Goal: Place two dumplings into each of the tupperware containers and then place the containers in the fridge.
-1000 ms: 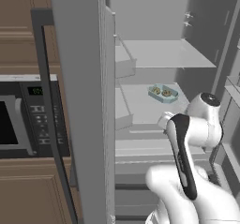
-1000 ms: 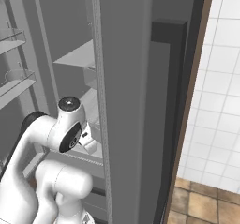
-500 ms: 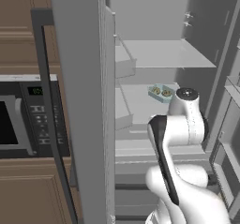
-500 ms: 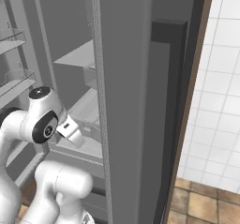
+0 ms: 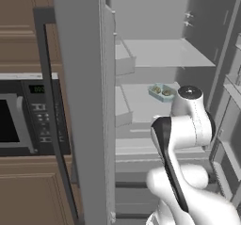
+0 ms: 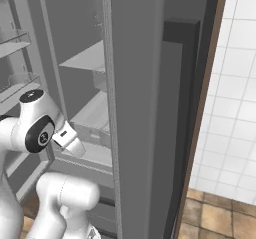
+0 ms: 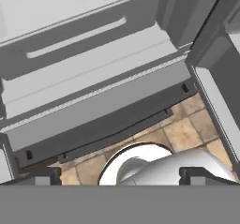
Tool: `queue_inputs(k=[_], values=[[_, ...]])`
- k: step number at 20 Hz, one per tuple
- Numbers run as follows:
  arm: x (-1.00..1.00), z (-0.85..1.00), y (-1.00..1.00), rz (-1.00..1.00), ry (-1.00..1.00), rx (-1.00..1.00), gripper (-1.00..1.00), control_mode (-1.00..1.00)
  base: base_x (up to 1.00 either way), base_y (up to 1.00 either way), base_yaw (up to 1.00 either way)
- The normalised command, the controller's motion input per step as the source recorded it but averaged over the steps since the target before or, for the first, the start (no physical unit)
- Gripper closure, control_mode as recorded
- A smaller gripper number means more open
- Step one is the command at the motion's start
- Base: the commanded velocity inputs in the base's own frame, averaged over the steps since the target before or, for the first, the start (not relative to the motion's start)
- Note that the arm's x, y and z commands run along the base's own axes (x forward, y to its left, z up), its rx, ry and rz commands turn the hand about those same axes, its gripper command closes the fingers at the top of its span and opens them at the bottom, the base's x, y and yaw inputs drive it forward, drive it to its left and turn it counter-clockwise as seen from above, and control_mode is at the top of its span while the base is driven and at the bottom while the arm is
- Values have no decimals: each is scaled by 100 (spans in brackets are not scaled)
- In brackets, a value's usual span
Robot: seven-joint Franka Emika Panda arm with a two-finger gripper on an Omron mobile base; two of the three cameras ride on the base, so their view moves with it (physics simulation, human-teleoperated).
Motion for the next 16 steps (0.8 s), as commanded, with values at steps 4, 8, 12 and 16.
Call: queue_inputs(k=[4,8,12,16], values=[[0,0,0,0,0,0,-100,100,-84,-16,3],[0,0,0,0,0,0,-100,100,-83,-12,7],[0,0,0,0,0,0,-100,100,-70,-36,25],[0,0,0,0,0,0,-100,100,-73,-36,35]])
